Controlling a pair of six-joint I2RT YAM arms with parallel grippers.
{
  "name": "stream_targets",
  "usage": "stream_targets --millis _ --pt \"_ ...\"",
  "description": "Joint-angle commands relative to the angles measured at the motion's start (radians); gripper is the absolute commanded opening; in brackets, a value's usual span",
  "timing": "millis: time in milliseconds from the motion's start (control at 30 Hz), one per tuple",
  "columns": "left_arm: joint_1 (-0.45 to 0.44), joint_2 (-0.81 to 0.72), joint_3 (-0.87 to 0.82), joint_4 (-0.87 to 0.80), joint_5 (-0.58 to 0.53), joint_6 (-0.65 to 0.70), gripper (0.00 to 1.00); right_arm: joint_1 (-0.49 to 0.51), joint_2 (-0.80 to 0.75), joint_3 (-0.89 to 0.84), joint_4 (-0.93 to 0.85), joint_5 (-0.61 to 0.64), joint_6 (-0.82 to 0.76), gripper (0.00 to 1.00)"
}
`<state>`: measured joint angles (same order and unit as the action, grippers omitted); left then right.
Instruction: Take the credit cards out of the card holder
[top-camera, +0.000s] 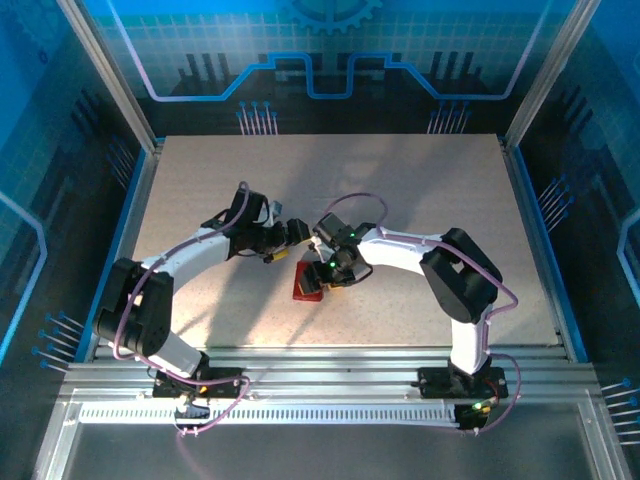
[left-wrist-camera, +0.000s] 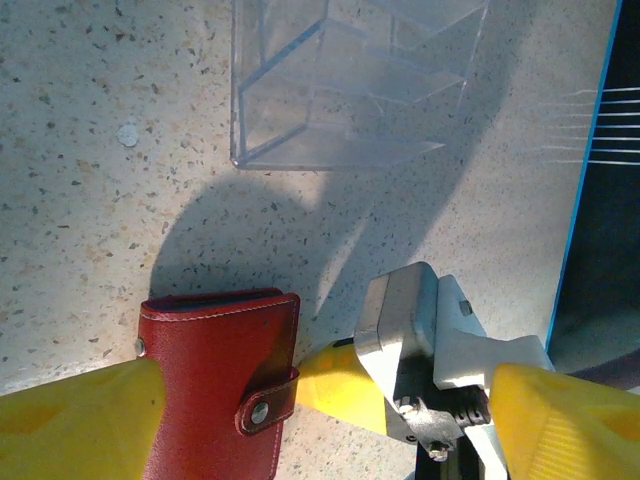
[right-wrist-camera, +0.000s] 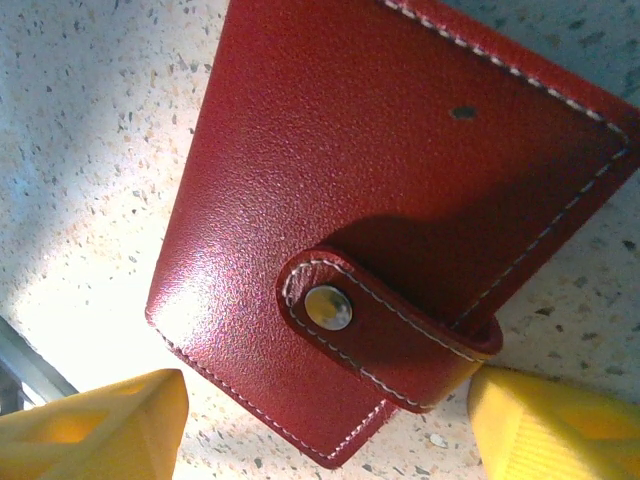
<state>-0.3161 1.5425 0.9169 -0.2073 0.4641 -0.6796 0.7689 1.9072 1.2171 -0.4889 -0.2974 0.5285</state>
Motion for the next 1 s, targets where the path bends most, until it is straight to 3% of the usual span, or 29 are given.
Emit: stream_targets --millis 0,367,433,533,800,967 --pt "-0.001 -0.024 -0.018 -0.009 0.006 -0.005 0.80 -0.025 -0.083 -0.024 0.003 -0.007 -0.084 0.74" --pt "-0.001 -0.009 -0.044 0.020 0.058 -0.074 0.38 -0.175 -0.260 -0.149 0.003 -0.015 -0.315 0.73" --pt "-0.001 -0.006 -0.064 0.053 0.078 -0.095 0.36 -0.178 -0.270 -0.149 0.005 -0.022 -0.364 0.73" --pt "-0.001 -0.006 -0.105 0.121 0.111 -0.120 0.31 -0.169 -0.267 -0.138 -0.003 -0.027 -0.447 0.63" --pt "-0.003 0.012 -0.145 0.147 0.134 -0.125 0.15 -0.085 -0.334 -0.205 0.105 0.028 -0.748 0.63" --pt "-0.003 0.050 -0.139 0.127 0.128 -0.115 0.06 -0.076 -0.317 -0.195 0.127 -0.005 -0.908 0.62"
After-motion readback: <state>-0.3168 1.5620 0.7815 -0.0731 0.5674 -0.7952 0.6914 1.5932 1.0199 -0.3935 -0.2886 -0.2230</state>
